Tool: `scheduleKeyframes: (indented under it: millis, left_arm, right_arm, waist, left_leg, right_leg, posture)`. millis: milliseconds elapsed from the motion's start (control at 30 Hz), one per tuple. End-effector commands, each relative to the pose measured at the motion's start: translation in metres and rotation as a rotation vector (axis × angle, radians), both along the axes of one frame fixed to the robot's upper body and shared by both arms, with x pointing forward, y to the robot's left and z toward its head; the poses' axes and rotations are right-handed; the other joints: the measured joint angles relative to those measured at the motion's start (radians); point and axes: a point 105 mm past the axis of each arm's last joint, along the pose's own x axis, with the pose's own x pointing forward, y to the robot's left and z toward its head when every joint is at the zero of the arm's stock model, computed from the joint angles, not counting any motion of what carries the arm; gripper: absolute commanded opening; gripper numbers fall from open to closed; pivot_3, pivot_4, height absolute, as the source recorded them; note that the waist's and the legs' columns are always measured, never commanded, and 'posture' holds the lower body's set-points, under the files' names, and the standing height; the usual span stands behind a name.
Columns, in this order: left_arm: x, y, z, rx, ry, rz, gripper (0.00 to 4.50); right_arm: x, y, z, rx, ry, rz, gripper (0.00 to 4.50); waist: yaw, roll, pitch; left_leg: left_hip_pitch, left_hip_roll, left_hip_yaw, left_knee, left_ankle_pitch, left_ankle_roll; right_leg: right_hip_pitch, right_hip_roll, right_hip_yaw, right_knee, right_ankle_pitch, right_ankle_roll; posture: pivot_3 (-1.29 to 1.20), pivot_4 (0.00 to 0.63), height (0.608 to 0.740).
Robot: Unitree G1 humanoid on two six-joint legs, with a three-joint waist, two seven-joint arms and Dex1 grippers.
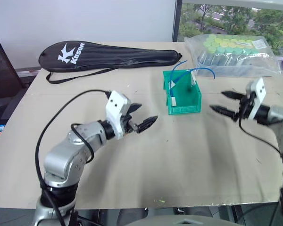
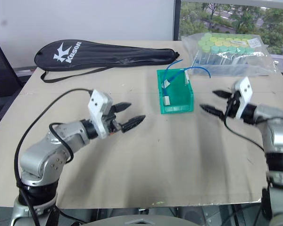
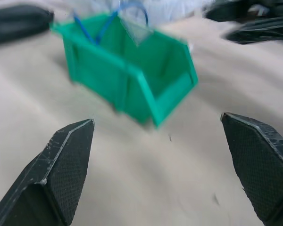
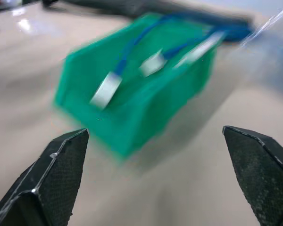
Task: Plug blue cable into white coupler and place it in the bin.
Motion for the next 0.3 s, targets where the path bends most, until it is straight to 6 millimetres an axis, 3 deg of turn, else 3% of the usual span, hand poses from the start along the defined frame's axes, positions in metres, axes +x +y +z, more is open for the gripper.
scheduleKeyframes:
  millis: [33,133,300]
  left_arm:
    - [-0.004,0.011,-0.010,0.070,-0.120,0.069,4.41]
    - [-0.015,0.020,-0.038,0.117,-0.110,0.111,4.41]
    - [-0.028,0.027,-0.062,0.130,-0.090,0.112,4.41]
  right_arm:
    - [-0.020,0.000,-0.006,-0.003,-0.094,-0.022,4.50]
    - [-0.039,-0.004,-0.028,0.004,-0.124,-0.055,4.50]
    - [-0.057,-0.006,-0.050,0.021,-0.099,-0.071,4.50]
  waist:
    - [0.000,0.000,0.000]
    - [0.000,0.000,0.000]
    - [0.001,-0.001,0.000]
  left_leg:
    - [0.000,0.000,0.000,0.000,0.000,0.000]
    - [0.003,-0.001,0.003,0.002,0.000,0.000]
    - [0.003,-0.001,0.007,0.004,0.000,0.001]
  right_leg:
    - [0.000,0.000,0.000,0.000,0.000,0.000]
    - [0.002,-0.001,0.005,0.000,-0.002,-0.003]
    - [0.001,-0.008,0.008,-0.001,-0.002,-0.004]
  posture:
    - [0.00,0.150,0.740]
    - [0.00,0.150,0.740]
    - [0.00,0.150,0.740]
